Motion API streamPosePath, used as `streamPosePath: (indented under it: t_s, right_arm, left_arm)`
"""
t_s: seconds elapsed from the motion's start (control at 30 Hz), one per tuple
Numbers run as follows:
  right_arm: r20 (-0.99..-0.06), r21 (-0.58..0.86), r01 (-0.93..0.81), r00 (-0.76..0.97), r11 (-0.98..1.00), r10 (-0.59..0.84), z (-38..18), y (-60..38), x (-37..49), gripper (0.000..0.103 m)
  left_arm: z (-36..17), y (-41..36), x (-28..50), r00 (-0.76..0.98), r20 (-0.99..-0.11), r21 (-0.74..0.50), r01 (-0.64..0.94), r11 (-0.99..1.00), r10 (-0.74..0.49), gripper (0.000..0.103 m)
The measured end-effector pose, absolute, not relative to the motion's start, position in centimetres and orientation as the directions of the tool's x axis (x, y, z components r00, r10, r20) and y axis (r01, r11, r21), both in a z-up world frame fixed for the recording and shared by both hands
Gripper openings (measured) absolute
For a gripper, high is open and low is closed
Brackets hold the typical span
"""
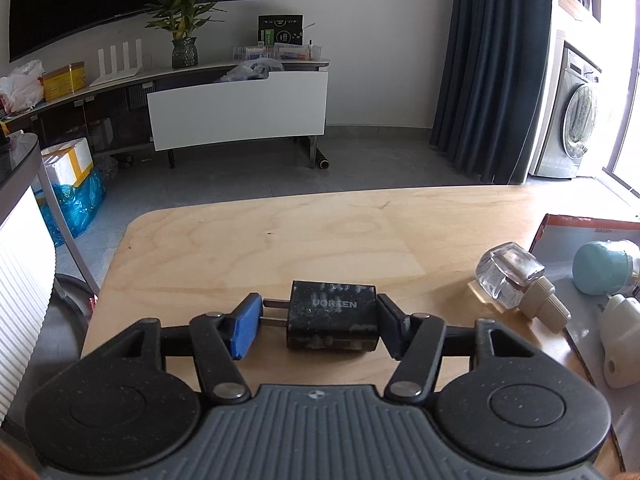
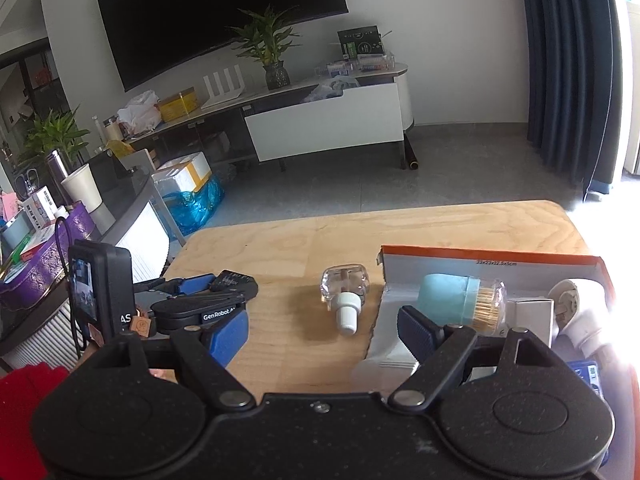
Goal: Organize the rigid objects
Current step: 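Withdraw both tools toward the black charger and the clear glass bottle, then grasp the black charger with left tool while right tool grasps the clear glass bottle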
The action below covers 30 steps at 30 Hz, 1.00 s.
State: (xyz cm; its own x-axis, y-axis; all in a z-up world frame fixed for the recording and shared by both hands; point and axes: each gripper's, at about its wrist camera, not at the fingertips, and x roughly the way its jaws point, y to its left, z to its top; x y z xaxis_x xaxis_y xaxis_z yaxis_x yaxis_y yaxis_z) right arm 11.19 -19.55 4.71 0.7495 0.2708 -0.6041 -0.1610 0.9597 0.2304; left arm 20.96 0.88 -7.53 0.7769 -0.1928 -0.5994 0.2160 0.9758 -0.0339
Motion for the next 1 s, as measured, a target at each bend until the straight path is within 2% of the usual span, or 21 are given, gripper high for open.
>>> streamPosePath:
  t_s: [0.23, 0.5, 0.73, 0.9, 0.93, 0.97, 1.0]
  right_arm:
    - [-0.633, 0.223, -0.173, 0.723, 0.96, 0.277, 4.5, -19.0, 12.9, 0.097]
    - [-0.727, 0.2, -0.175, 0.633, 0.964, 0.266, 2.7, -17.0, 18.1, 0.097]
    - [-0.813, 0.137, -0.103, 0.557, 0.985, 0.171, -0.9, -15.5, 22.6, 0.093]
    - [-0.813, 0.057, -0.1, 0.572, 0.993, 0.105, -2.1, -15.2, 24.2, 0.092]
    - [-0.815, 0.036, -0.107, 0.572, 0.994, 0.091, -2.2, -15.1, 24.4, 0.085]
    - [-0.815, 0.012, -0.111, 0.575, 0.994, 0.074, -2.2, -14.9, 24.5, 0.062]
    - [-0.809, 0.006, -0.118, 0.583, 0.993, 0.074, -2.2, -14.8, 24.5, 0.06]
  left_arm:
    - [-5.5, 1.4, 19.0, 0.756, -0.624, -0.133, 0.15, 0.98, -0.2, 0.061]
    - [-1.7, 2.4, 14.3, 0.777, -0.598, -0.176, 0.112, 0.978, -0.196, 0.061]
    - [-2.1, 3.6, 14.6, 0.796, -0.572, -0.205, 0.093, 0.974, -0.196, 0.061]
    - [-2.5, 3.7, 15.1, 0.795, -0.569, -0.235, 0.087, 0.968, -0.209, 0.061]
    - [-2.5, 3.7, 15.3, 0.797, -0.567, -0.237, 0.083, 0.968, -0.208, 0.061]
    - [-2.5, 3.7, 15.4, 0.798, -0.566, -0.241, 0.08, 0.967, -0.207, 0.061]
    - [-2.5, 3.7, 15.3, 0.799, -0.564, -0.247, 0.076, 0.966, -0.207, 0.061]
